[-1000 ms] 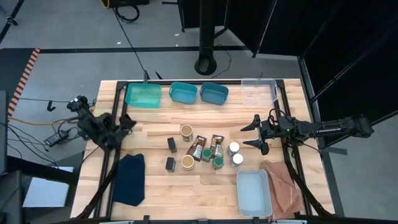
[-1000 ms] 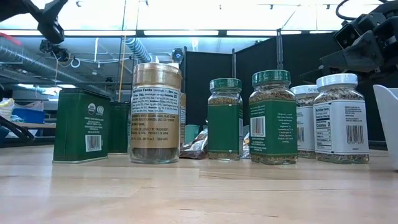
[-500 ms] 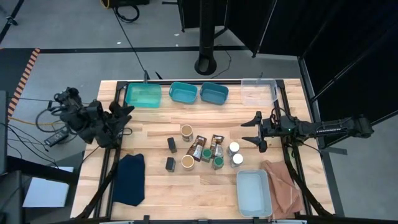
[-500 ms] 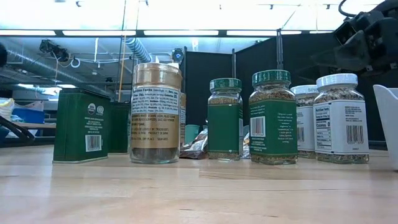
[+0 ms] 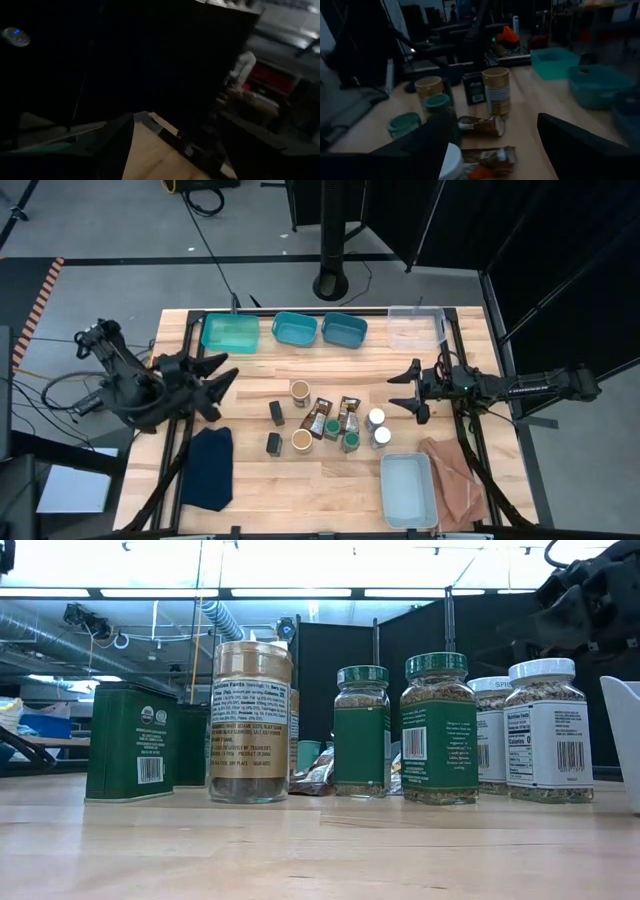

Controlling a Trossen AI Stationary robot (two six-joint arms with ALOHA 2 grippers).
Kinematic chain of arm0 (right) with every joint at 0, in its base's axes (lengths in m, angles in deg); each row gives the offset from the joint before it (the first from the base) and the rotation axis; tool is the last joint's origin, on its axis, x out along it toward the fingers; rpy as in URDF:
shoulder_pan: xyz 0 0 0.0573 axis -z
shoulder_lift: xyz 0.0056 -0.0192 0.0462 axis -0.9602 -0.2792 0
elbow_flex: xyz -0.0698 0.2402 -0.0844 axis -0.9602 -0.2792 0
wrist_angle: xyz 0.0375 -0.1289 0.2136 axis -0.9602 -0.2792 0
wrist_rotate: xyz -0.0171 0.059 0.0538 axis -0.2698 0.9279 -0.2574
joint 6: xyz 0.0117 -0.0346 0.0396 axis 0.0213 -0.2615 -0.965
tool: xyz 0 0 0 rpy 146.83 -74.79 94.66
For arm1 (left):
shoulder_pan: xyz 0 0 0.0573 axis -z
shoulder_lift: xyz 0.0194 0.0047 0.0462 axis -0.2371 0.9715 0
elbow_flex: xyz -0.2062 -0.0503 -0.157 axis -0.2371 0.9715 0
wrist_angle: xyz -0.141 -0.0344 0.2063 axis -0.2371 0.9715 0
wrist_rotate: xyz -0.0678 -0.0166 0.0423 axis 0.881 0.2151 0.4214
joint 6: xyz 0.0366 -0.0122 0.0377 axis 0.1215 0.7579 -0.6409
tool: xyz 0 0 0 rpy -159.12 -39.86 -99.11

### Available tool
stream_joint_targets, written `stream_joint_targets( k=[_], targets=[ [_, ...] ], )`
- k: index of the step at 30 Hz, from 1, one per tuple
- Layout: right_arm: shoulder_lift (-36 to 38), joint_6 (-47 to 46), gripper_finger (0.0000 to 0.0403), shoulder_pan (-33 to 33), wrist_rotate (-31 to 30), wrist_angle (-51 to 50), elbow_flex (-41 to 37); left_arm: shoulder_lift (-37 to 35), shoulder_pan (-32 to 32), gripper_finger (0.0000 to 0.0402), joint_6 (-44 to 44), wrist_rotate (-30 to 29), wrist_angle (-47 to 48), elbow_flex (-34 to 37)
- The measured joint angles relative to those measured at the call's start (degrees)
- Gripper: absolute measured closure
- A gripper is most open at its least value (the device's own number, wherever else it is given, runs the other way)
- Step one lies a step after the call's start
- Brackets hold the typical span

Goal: Sort spices by type
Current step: Put the top black seasoning can into the green bin

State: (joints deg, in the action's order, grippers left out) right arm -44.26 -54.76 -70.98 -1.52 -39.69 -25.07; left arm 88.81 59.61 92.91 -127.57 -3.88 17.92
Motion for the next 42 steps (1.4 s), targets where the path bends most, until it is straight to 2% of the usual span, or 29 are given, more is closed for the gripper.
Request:
stream_joint_targets(
  k=[3, 5, 11, 17, 25, 29, 32, 38, 40, 42],
  targets=[
    [0.00, -1.84, 0.0096, 0.00, -0.39, 0.11, 0.01, 1.07, -1.00, 0.0112, 6.71, 1.36, 2.15, 0.02],
    [0.00, -2.24, 0.0096, 0.00, -0.99, 0.82, -0.01, 0.99, -2.22, 0.0113, 12.01, 4.72, 5.23, 0.07],
    [0.00, -9.98, 0.0096, 0.00, -1.03, 4.97, -0.01, 1.03, -11.31, 0.0126, 24.11, 25.08, 13.27, 0.07],
    [0.00, -18.45, 0.0096, 0.00, -1.02, 11.90, -0.01, 1.01, -21.31, 0.0150, 27.68, 42.23, 21.86, 0.07],
    [0.04, -26.50, 0.0096, 0.00, -3.23, 30.81, -0.01, 0.95, -31.38, 0.0156, 30.01, 59.74, 25.86, -0.17],
    [0.10, -27.93, 0.0096, 0.00, -4.72, 39.29, 0.00, 2.04, -35.26, 0.0159, 29.41, 67.69, 38.97, -3.65],
    [0.17, -29.83, 0.0096, 0.00, -4.91, 43.92, 0.01, 4.43, -37.10, 0.0161, 26.91, 70.94, 47.60, -7.71],
    [0.15, -25.83, 0.0096, 0.00, -7.25, 45.75, 0.01, 11.11, -37.79, 0.0161, 19.59, 69.75, 55.63, -13.48],
    [0.13, -24.61, 0.0096, 0.01, -7.36, 44.94, 0.00, 13.89, -38.67, 0.0161, 20.50, 69.18, 57.84, -13.73],
    [0.11, -24.54, 0.0096, 0.00, -7.35, 44.42, -0.01, 16.72, -39.79, 0.0161, 24.99, 68.32, 59.66, -13.77]
  ],
)
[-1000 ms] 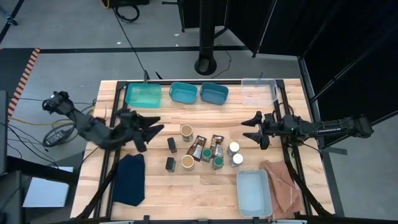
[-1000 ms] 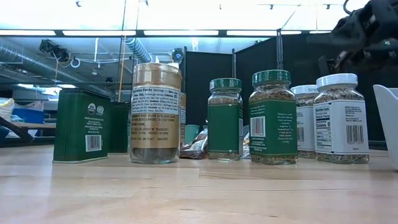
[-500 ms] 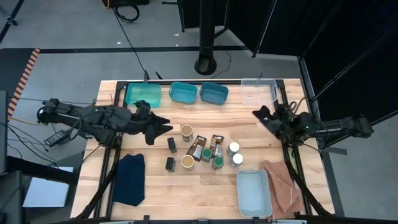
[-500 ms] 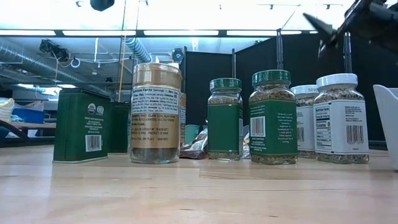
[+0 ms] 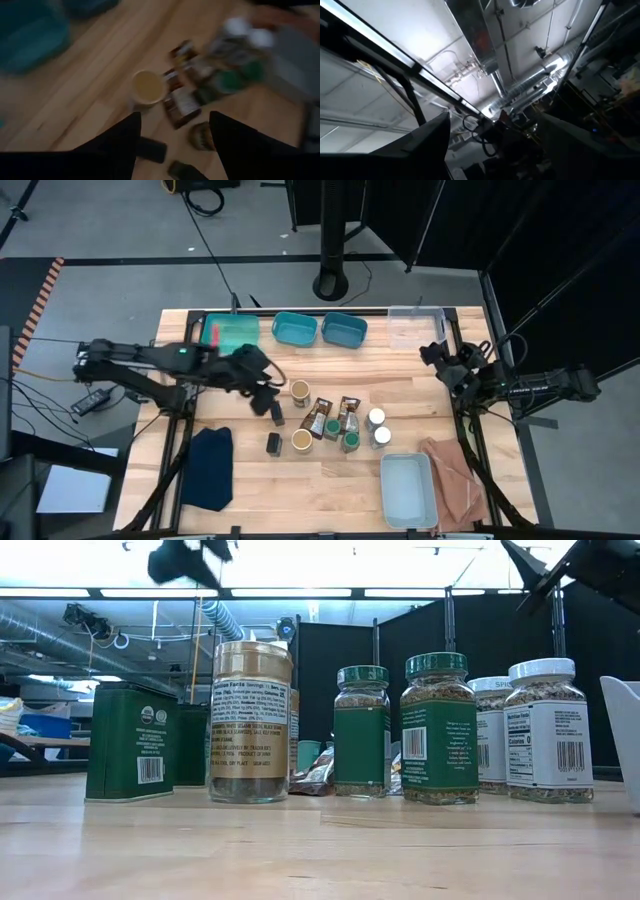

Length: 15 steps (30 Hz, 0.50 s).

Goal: Sort spices by type
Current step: Put the top black seasoning can into the green bin

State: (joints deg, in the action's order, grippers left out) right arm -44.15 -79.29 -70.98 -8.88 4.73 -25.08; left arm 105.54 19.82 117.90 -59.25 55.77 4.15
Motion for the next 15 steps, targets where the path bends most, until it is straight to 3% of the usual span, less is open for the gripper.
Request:
stream_joint_targets(
  k=[7, 15],
  targets=[
    [0.00, 0.09, 0.0096, 0.00, 1.83, -0.08, 0.01, 9.70, -1.44, 0.0161, 23.62, -1.56, 7.03, -0.01],
    [0.00, 0.13, 0.0096, 0.00, 2.53, -0.10, 0.00, 16.39, 0.36, 0.0161, 34.20, -0.55, 7.45, 0.00]
  ],
)
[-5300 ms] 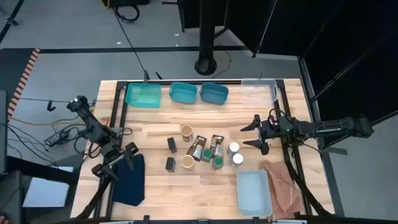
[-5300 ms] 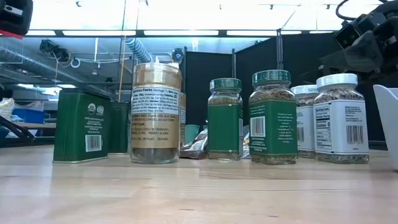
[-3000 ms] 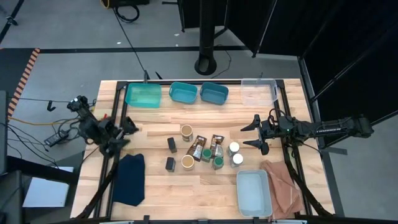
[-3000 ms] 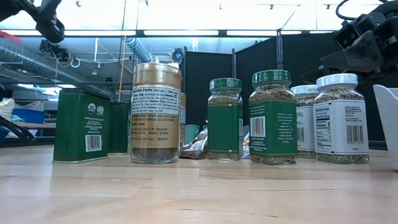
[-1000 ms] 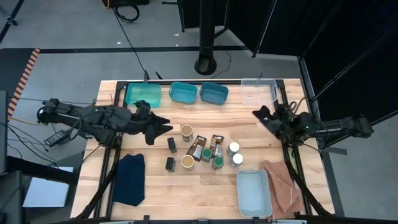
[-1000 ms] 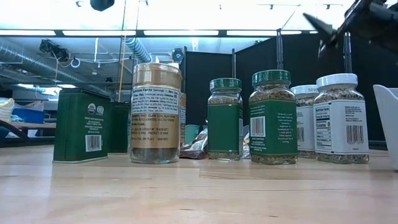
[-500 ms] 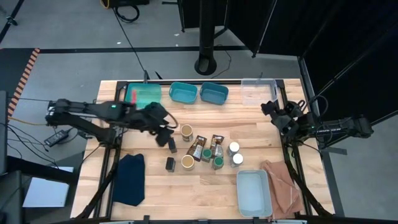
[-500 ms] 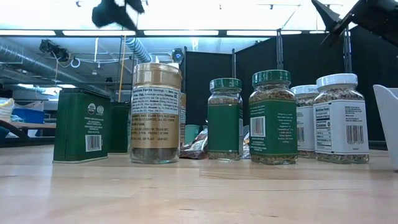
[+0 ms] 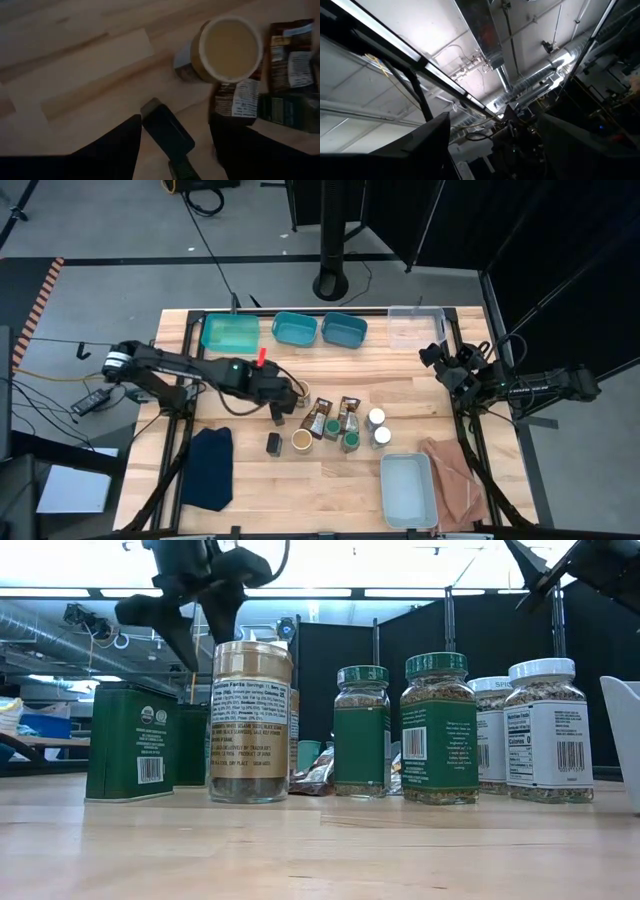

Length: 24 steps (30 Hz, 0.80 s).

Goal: Sort spices by type
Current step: Put the top black seasoning can into the green bin

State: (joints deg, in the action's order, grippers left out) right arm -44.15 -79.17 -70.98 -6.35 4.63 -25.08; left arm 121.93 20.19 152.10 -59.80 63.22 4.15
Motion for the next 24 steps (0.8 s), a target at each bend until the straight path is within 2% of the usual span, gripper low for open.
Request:
stream_joint_targets(
  k=[13, 24],
  targets=[
    [0.00, -0.03, 0.0096, 0.00, 0.04, -3.08, 0.00, 2.15, 2.40, 0.0161, 16.86, -1.09, 0.84, 0.00],
    [-0.04, -0.06, 0.0096, 0.00, 0.44, -4.47, 0.01, 9.13, 3.05, 0.0161, 18.47, -0.78, -1.04, 0.55]
  ],
)
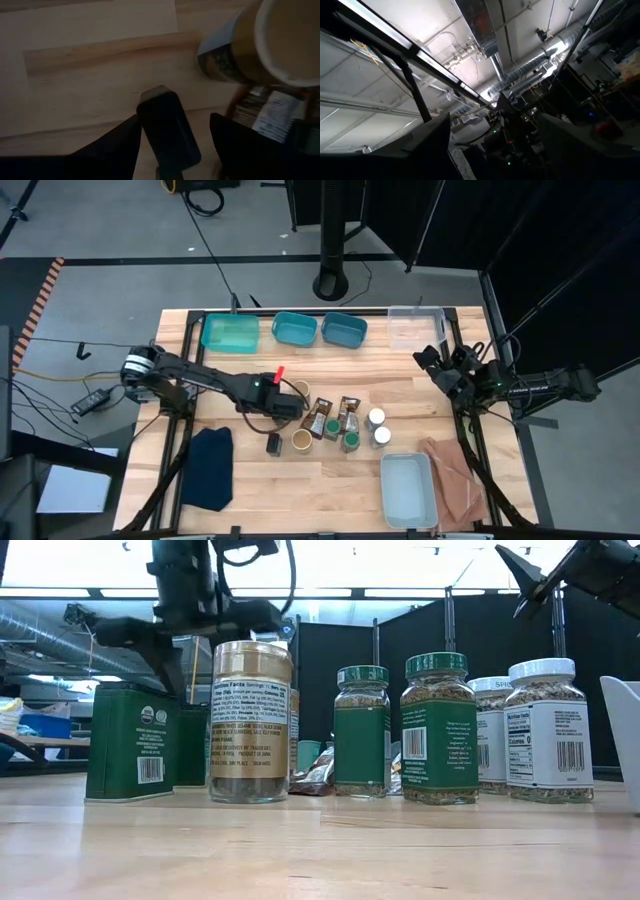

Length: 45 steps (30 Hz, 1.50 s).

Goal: Sort spices by type
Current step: Put the top black seasoning can into the green bin

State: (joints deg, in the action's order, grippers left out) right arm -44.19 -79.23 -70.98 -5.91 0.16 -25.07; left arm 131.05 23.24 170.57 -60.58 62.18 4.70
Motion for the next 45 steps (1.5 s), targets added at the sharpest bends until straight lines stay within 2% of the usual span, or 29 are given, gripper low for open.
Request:
stream_joint_targets(
  k=[12, 15, 22, 25, 34, 45],
  targets=[
    [-0.02, -0.04, 0.0096, 0.00, 0.02, -0.33, -0.01, 2.88, 0.35, 0.0167, 0.24, 1.57, -2.20, 0.02],
    [-0.02, -0.04, 0.0096, 0.00, 0.02, -0.73, -0.01, 2.84, 0.35, 0.0190, 0.24, 1.67, -2.06, 0.02],
    [0.00, 0.01, 0.0096, 0.00, 0.02, -1.31, 0.00, 2.77, 0.35, 0.0274, -0.81, 1.62, -2.22, 0.00],
    [0.00, 0.02, 0.0096, 0.00, 0.02, -1.43, 0.00, 2.73, 0.35, 0.0291, -1.09, 1.57, -2.30, -0.03],
    [0.00, 0.09, 0.0096, 0.00, 0.02, -1.52, -0.01, 2.66, -0.17, 0.0278, -1.52, 1.78, -0.89, -0.65],
    [0.00, 0.11, 0.0096, 0.00, 0.02, -1.61, 0.00, 2.46, -5.93, 0.0280, -11.18, -0.19, 7.23, -8.72]
  ],
)
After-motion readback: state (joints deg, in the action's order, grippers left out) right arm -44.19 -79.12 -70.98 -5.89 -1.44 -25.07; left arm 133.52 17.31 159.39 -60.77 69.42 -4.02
